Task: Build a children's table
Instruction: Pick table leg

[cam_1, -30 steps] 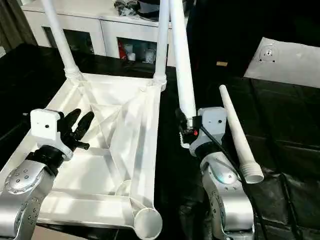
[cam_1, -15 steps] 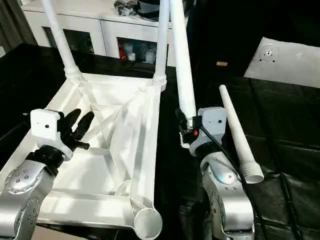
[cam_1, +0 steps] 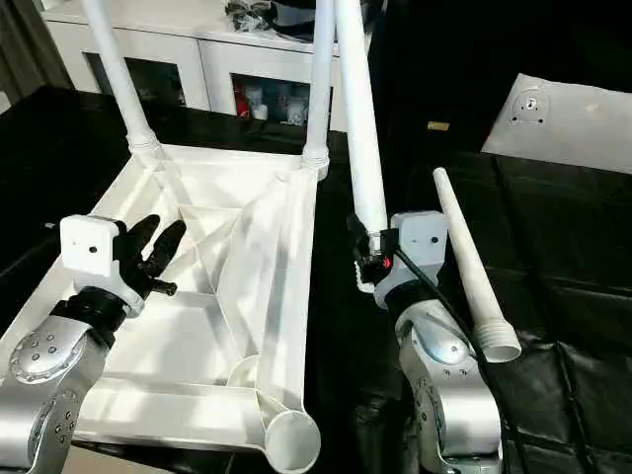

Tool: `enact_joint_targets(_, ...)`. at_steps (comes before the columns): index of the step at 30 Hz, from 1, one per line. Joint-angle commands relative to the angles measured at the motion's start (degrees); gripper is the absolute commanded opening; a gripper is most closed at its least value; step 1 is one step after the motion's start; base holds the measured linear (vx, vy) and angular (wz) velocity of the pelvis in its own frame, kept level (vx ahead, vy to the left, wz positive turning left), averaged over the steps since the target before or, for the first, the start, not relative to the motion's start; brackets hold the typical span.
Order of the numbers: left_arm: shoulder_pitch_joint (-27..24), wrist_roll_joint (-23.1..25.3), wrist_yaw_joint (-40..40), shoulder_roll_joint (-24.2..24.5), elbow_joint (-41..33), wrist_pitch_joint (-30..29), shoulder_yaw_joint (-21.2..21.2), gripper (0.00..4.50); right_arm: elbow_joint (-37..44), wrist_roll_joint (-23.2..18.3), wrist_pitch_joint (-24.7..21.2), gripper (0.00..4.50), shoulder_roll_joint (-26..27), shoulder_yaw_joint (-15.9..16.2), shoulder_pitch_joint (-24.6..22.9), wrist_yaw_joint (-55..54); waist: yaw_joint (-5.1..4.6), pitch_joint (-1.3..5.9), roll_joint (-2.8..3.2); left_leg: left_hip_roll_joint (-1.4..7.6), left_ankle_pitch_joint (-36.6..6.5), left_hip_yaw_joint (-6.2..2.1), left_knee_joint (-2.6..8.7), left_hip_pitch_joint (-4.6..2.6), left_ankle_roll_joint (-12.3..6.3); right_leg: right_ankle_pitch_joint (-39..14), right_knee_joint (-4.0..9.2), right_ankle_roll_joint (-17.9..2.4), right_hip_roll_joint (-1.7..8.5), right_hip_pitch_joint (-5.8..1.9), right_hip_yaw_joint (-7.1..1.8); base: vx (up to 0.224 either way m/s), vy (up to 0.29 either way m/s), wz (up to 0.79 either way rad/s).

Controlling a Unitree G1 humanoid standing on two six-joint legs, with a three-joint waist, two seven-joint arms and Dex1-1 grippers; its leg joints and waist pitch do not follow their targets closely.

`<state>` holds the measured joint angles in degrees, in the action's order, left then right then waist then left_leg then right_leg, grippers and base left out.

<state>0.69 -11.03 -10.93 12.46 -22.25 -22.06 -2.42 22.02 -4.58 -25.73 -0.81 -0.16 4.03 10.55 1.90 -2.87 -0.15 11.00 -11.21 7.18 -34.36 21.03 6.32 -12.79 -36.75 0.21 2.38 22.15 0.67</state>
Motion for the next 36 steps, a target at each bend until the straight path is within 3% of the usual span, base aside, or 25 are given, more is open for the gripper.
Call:
enact_joint_targets(1, 0.1, 0.4, 0.3, -0.1, -0.6, 0.2, -0.1, 1.66, 0.6, 0.1, 0.7, 1.89, -0.2, -0.1, 0.0, 0.3, 0.03, 2.91, 0.03, 0.48, -9.4, 0.79, 3.87, 0.04, 1.33, -7.8, 4.94, -4.9, 2.95, -2.24, -1.99, 0.0, 0.0, 0.0)
enact_joint_targets(36, 0.1, 0.4, 0.3, -0.1, -0.6, 0.2, -0.1, 1.66, 0.6, 0.1, 0.7, 1.89, -0.2, -0.1, 0.0, 0.3, 0.01, 2.89, 0.02, 0.49, -9.5, 0.76, 3.92, 0.04, 1.36, -8.3, 4.95, -4.8, 2.91, -2.2, -1.97, 0.0, 0.0, 0.0)
